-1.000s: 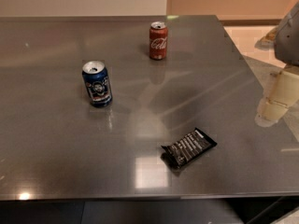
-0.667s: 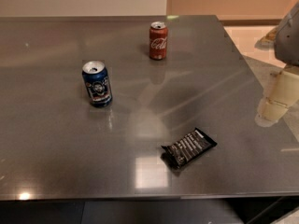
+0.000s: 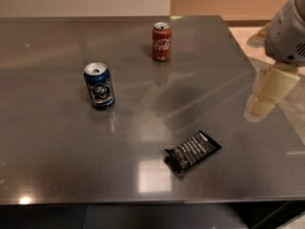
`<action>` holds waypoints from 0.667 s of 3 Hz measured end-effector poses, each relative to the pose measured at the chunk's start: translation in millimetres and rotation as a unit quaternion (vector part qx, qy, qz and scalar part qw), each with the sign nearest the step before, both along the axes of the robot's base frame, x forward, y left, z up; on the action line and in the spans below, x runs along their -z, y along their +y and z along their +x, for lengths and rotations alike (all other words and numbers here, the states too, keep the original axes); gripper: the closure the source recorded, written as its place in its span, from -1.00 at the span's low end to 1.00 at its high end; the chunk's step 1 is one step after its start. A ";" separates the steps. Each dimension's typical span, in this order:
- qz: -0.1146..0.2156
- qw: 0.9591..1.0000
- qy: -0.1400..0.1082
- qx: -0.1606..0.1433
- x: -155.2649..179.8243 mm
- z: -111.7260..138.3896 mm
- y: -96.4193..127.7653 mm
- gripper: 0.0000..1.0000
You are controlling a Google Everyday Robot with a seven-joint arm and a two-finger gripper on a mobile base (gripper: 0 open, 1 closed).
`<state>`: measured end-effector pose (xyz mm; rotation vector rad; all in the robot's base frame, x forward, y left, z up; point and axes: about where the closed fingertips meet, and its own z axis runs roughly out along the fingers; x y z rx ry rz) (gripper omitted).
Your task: Knock pepsi can over
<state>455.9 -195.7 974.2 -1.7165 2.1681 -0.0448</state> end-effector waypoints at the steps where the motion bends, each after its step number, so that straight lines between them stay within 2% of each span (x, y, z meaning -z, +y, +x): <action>1: 0.036 0.999 -0.014 -0.018 13.9 22.7 35.1 -1.00; 2: 0.077 0.996 -0.030 -0.033 27.4 48.8 78.7 -1.00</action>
Offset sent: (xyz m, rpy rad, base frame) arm 0.0848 0.1327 -0.0446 0.2639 -0.1057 0.0991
